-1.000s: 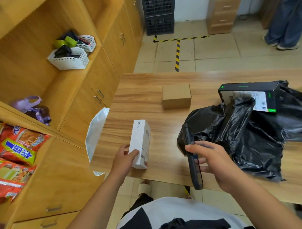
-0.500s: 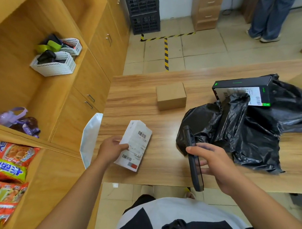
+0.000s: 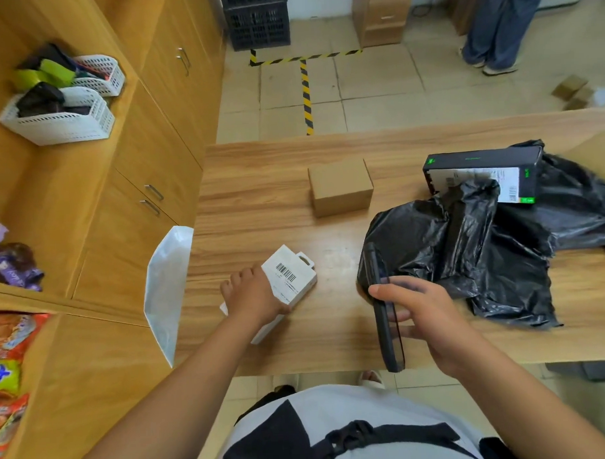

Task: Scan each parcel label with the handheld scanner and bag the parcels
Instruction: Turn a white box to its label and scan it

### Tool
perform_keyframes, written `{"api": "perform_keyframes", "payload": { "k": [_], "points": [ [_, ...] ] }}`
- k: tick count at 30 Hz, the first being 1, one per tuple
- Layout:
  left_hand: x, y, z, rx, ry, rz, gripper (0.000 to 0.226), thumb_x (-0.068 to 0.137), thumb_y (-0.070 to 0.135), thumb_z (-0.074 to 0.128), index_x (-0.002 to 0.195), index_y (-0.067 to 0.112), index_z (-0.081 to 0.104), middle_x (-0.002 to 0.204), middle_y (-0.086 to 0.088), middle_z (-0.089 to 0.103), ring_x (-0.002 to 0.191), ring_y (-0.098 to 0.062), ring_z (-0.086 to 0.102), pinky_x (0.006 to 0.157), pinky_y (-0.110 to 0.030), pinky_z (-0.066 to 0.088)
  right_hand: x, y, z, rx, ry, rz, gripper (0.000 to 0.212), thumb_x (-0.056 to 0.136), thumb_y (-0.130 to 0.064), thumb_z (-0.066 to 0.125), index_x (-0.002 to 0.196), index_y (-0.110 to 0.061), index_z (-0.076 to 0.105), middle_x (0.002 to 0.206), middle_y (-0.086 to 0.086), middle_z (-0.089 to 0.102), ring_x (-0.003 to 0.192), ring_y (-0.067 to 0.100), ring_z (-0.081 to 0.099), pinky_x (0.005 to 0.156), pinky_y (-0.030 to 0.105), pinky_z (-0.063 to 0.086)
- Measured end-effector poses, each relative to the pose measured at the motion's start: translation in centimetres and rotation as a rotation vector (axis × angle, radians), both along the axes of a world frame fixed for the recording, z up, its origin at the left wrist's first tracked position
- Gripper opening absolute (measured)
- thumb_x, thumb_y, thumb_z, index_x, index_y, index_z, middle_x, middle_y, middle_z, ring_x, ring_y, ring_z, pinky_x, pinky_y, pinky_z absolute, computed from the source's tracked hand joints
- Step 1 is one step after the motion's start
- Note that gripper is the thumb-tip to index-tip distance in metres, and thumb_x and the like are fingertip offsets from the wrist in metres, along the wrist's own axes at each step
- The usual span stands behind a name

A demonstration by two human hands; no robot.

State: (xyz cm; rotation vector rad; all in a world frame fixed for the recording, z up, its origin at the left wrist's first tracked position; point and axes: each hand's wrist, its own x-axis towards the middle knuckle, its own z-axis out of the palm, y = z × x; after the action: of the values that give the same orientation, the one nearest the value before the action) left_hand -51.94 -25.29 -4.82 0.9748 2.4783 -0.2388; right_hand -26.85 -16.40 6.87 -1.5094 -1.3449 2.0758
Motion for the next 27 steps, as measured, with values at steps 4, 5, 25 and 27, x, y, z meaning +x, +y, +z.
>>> {"api": "perform_keyframes", "payload": {
  "k": [4,5,25,27],
  "points": [
    [-1.7,0.4,-0.1,0.001,0.0,-0.301,0.097,0.066,0.054,0.078,0.144,0.023,0.027,0.144,-0.006,0.038,0.132,-0.03,0.034,0.104,-0.044,0.027,-0.7,-0.2,0.2,0.027,-0.022,-0.037,0.008,0.079,-0.026,0.082,0.073,-0.032,0.082,0.073,-0.011,0.078,0.05,0.001,0.065,0.045,0.02,0.052],
    [-2.3,0.6,0.1,-0.002,-0.013,-0.395,0.096,0.069,0.051,0.075,0.146,0.027,0.023,0.146,-0.006,0.034,0.134,-0.031,0.03,0.108,-0.046,0.024,-0.9,-0.3,0.4,0.03,-0.037,-0.044,0.002,0.079,-0.027,0.082,0.077,-0.028,0.081,0.074,-0.013,0.078,0.05,0.0,0.065,0.047,0.022,0.052],
    [-9.2,-0.2,-1.4,0.664,-0.59,0.317,0.091,0.08,0.012,0.076,0.154,0.026,0.025,0.15,-0.012,0.037,0.133,-0.028,0.041,0.108,-0.038,0.037,-6.0,-4.2,-0.2,0.055,-0.188,-0.149,0.013,0.071,-0.033,0.086,0.083,-0.03,0.083,0.091,0.003,0.081,0.067,0.012,0.072,0.054,0.027,0.057],
    [-8.6,-1.2,-2.4,0.662,-0.714,0.56,0.088,0.08,0.021,0.08,0.151,0.019,0.029,0.147,-0.01,0.044,0.127,-0.024,0.049,0.098,-0.031,0.04,-6.6,-4.5,-0.3,0.057,-0.241,-0.144,0.043,0.06,-0.042,0.09,0.097,-0.022,0.08,0.103,0.006,0.079,0.083,0.021,0.069,0.065,0.036,0.057]
  ]
}}
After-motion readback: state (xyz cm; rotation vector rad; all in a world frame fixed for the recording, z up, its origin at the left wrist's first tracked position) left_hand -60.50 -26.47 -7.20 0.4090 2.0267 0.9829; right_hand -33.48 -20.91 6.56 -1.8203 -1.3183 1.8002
